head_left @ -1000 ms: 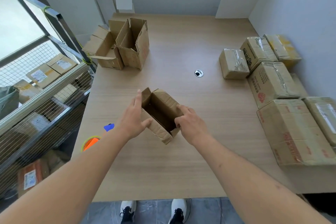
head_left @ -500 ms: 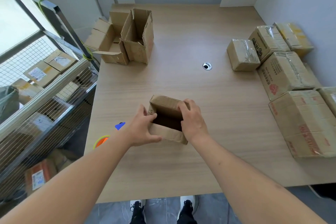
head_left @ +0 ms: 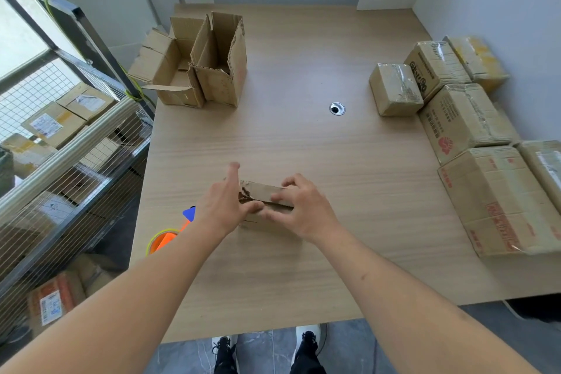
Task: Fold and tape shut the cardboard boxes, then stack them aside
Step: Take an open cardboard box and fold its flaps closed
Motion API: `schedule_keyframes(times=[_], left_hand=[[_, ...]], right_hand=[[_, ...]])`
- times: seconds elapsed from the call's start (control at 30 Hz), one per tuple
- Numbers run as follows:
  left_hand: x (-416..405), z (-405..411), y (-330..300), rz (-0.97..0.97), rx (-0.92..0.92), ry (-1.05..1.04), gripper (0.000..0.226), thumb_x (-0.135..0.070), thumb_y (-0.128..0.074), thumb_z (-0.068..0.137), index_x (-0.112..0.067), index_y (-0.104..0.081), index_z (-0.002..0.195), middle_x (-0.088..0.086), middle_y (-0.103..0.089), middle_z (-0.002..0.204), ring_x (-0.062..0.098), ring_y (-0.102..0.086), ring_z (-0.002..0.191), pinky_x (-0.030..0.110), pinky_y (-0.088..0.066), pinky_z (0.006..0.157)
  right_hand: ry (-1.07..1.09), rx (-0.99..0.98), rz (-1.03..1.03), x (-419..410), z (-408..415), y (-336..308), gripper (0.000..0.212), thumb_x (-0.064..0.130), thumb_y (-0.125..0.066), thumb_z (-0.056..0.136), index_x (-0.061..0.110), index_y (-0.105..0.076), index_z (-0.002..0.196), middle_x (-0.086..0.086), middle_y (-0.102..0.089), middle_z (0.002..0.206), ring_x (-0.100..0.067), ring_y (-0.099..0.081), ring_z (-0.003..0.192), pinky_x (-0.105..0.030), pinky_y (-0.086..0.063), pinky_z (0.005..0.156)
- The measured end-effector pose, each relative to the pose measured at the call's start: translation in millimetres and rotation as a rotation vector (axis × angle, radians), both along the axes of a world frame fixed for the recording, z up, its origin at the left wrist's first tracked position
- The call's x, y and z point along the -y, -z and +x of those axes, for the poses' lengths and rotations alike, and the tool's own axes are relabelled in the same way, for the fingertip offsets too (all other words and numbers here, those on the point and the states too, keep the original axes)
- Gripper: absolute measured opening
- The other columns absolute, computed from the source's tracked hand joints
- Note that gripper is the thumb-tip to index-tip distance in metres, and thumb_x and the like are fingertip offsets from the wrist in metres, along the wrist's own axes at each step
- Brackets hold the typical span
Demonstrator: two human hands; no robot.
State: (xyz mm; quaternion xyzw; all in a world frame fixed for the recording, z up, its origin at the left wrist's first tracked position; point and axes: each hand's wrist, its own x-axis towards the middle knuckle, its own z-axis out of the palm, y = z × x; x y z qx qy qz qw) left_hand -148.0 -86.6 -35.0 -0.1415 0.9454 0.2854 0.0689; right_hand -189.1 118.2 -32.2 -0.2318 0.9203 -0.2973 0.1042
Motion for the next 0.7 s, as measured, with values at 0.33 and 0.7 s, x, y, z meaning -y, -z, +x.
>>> schedule_keyframes(times=[0.33, 0.7], left_hand=[[17.6, 17.1, 23.2, 0.003, -0.009, 0.123, 0.055, -0.046, -0.054, 0.099, -0.034, -0.045, 0.151, 0.005, -0.05, 0.121, 0.031, -0.059, 0.105, 0.045, -0.051, 0.094], [75.4, 95.5, 40.8, -0.168, 0.346, -0.128, 0.063, -0.027, -0.052, 0.099, -0.036, -0.027, 0.157, 0.013, -0.037, 0.109, 0.034, -0.05, 0.089, 0.041, -0.049, 0.087]], right_hand=[[-0.021, -0.035, 0.018, 10.5, 18.2, 22.9, 0.036, 0.046, -0.063, 0.097, 0.035, -0.066, 0.131, 0.009, -0.048, 0.153, -0.029, -0.025, 0.153, -0.063, -0.025, 0.118], [0.113, -0.011, -0.124, 46.3, 35.5, 35.4, 0.022, 0.032, -0.061, 0.1, 0.035, -0.066, 0.122, 0.016, -0.052, 0.148, -0.02, -0.026, 0.152, -0.054, -0.021, 0.122]])
